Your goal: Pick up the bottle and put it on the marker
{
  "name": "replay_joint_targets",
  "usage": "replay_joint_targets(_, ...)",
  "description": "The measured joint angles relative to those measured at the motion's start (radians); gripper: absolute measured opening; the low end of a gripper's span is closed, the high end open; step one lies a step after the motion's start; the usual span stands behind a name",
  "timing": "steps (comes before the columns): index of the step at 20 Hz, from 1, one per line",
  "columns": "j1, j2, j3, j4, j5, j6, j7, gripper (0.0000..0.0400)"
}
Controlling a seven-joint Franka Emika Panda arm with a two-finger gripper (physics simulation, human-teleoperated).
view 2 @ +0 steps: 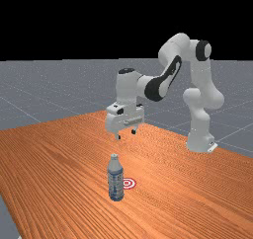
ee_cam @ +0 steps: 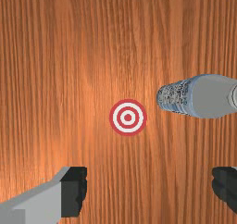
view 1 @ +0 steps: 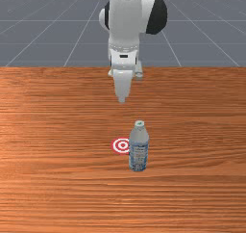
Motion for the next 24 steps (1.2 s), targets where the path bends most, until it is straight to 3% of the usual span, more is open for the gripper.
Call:
replay_joint_targets(1, -0.012, 0.074, 0.010, 0.145, 0.044, -0.148, -0.035, 0.0400)
replay_joint_targets(4, -0.011, 0.217, 0.010, 0.387, 0.045, -0.307, -0.035, 0.0400)
replay_joint_targets(6, -0.009, 0.161, 0.006, 0.265, 0.048, -0.131, -0.007, 0.0400)
replay_joint_targets(8, 0.007, 0.182, -0.007, 0.297, -0.003, -0.144, 0.001, 0.0400)
replay_joint_targets(17, -0.025, 0.183, 0.011, 0.295, 0.058, -0.139, -0.053, 0.0400)
replay_joint_targets(24, -0.011, 0.186, -0.002, 0.295, 0.022, -0.138, -0.028, 0.0400)
